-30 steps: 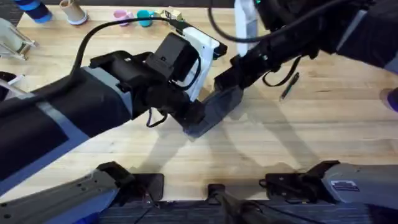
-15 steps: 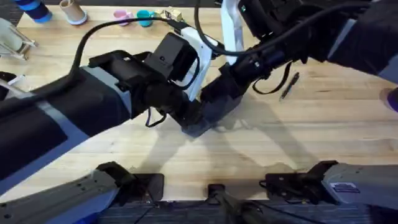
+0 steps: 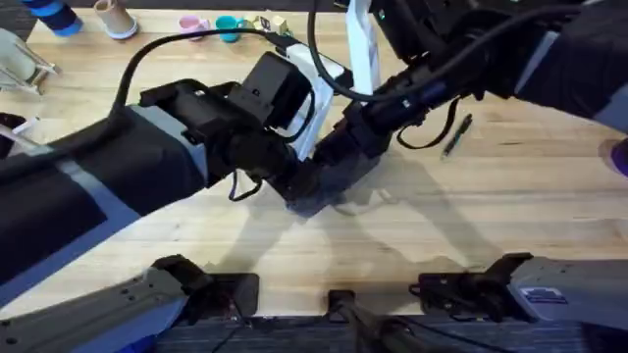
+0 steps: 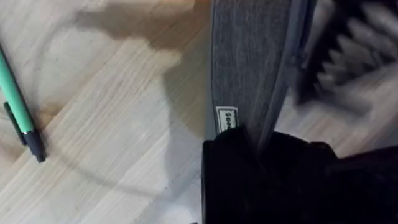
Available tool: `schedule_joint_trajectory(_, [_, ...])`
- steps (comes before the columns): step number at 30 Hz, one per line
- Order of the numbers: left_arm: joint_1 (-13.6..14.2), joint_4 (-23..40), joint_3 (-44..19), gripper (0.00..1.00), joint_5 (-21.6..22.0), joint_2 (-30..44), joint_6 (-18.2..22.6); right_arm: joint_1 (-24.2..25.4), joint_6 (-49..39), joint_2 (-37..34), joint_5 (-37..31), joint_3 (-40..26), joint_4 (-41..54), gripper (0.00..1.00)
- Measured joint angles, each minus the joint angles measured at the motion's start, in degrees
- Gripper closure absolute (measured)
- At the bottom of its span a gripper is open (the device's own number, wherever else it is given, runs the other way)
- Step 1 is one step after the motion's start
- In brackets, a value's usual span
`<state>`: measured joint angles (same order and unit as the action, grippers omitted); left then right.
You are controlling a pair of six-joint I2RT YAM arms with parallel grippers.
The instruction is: Unzip the bag, pick up the pens from the table one at a time and place them inside, then zip the bag closed.
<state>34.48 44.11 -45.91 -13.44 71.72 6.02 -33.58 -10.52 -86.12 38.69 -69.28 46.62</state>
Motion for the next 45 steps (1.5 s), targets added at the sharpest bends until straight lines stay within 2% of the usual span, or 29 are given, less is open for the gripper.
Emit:
schedule_joint_trajectory(3, [-0.01, 0.94, 0.00, 0.957, -0.11, -0.23, 0.20, 0.47, -0.87, -0.61, -1.74, 0.00, -0.40, 0.578])
schedule_joint_trajectory(7, [0.09, 1.77, 0.00, 0.957, -0.30, -0.46, 1.55, 1.75, -1.67, -0.88, -5.81, -0.09, 0.45, 0.045])
schedule_joint_trajectory(8, [0.35, 1.72, 0.00, 0.957, -0.26, -0.52, 2.01, 1.95, -1.49, -0.88, -6.48, -0.30, 1.54, 0.016])
schedule_joint_trajectory(12, [0.59, 1.45, 0.00, 0.957, -0.02, -0.52, 2.58, 1.53, -1.04, -0.32, -9.97, -2.07, 6.21, 0.005])
schedule_joint_trajectory(16, [0.44, 0.82, 0.00, 0.957, 0.76, -0.42, 1.84, -0.14, -1.12, 3.22, -13.87, -3.45, 9.64, 0.004])
schedule_joint_trajectory(25, [0.31, 0.66, 0.00, 0.888, 1.11, -0.37, 0.84, -1.11, -1.38, 10.05, -27.58, -5.16, 10.07, 0.004])
schedule_joint_trajectory(26, [0.31, 0.62, 0.00, 0.854, 1.12, -0.37, 0.79, -1.11, -1.48, 10.14, -28.95, -5.16, 10.06, 0.005])
schedule_joint_trajectory(27, [0.31, 0.39, 0.00, 0.753, 1.25, -0.37, 0.88, -1.11, -1.50, 10.14, -29.82, -5.16, 10.07, 0.004])
schedule_joint_trajectory(31, [0.25, -1.22, 0.00, 0.124, 1.27, -0.37, 0.79, -1.11, -1.53, 10.13, -32.19, -5.16, 10.07, 0.004])
schedule_joint_trajectory(32, [0.24, -1.14, 0.00, 0.039, 1.26, -0.37, 0.53, -1.11, -1.53, 10.14, -32.55, -5.16, 10.07, 0.005])
schedule_joint_trajectory(34, [0.25, -0.77, 0.00, 0.011, 1.31, -0.37, 0.55, -1.11, -1.53, 10.13, -33.12, -5.16, 10.07, 0.005])
schedule_joint_trajectory(41, [0.26, -0.59, 0.00, 0.008, 2.43, -0.59, 0.57, -1.11, -1.73, 10.12, -33.41, -5.34, 10.34, 0.005])
schedule_joint_trajectory(45, [0.26, 0.83, 0.00, 0.008, 4.28, -4.46, 0.59, -1.03, -3.48, 10.12, -33.44, -7.87, 12.16, 0.006])
